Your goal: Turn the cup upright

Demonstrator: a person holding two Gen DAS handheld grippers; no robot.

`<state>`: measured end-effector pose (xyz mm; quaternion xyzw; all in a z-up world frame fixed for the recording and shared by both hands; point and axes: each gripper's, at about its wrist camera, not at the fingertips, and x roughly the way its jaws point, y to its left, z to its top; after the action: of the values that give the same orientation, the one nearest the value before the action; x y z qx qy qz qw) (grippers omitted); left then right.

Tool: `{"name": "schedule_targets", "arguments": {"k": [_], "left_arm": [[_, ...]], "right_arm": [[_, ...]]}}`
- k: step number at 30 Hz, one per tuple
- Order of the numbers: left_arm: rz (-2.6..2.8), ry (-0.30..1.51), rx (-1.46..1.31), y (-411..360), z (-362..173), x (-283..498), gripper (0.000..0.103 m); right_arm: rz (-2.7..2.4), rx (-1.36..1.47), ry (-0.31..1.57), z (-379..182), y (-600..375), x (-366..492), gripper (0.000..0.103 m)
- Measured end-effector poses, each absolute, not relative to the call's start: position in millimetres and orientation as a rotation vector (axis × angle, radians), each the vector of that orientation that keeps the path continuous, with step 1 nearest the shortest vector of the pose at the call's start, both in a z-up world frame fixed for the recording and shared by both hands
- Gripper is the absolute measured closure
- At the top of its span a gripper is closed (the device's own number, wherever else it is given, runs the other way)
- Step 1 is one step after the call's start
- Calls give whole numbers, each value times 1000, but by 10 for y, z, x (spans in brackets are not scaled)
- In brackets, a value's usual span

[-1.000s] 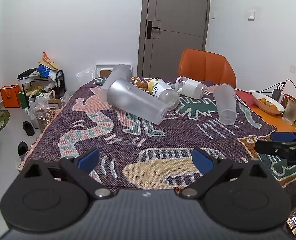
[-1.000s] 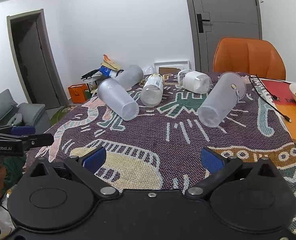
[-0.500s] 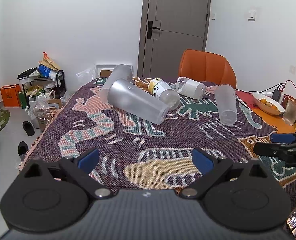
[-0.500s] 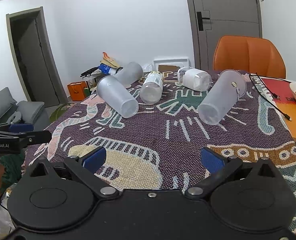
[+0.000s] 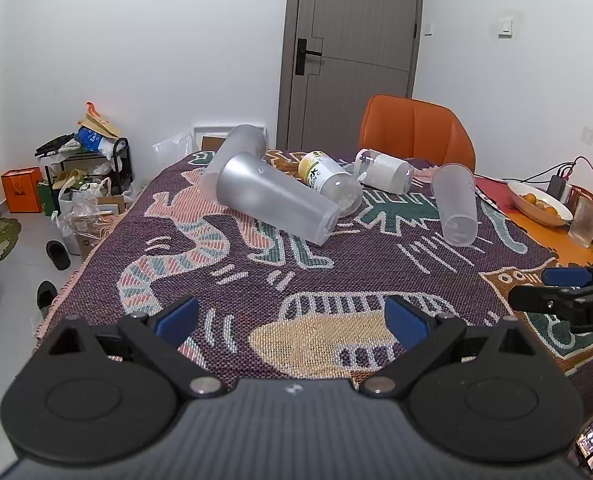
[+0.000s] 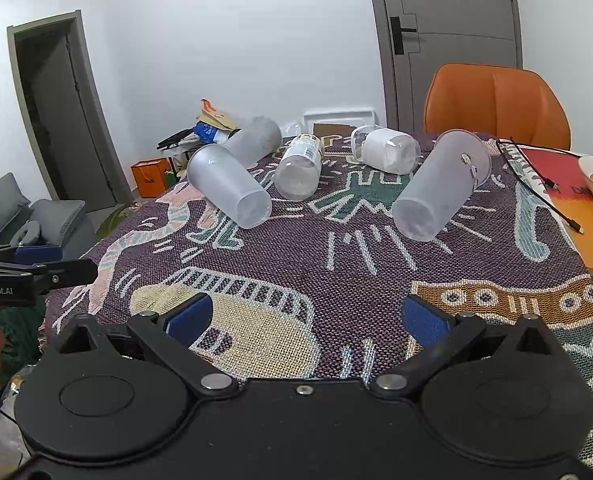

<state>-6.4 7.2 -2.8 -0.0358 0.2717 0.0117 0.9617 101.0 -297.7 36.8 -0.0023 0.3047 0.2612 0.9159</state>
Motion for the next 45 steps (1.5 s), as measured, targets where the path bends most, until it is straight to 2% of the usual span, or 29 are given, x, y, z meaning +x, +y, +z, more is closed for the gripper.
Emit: {"name": "schedule_targets", "arguments": {"k": [12, 45], "left_arm": [[34, 560, -85, 119, -74, -25, 5], [-7, 559, -119, -3, -211, 1062, 5]], "right_arm": [[533, 6, 653, 291, -3000, 1077, 0], [388, 111, 653, 207, -3064, 2184, 0]]}}
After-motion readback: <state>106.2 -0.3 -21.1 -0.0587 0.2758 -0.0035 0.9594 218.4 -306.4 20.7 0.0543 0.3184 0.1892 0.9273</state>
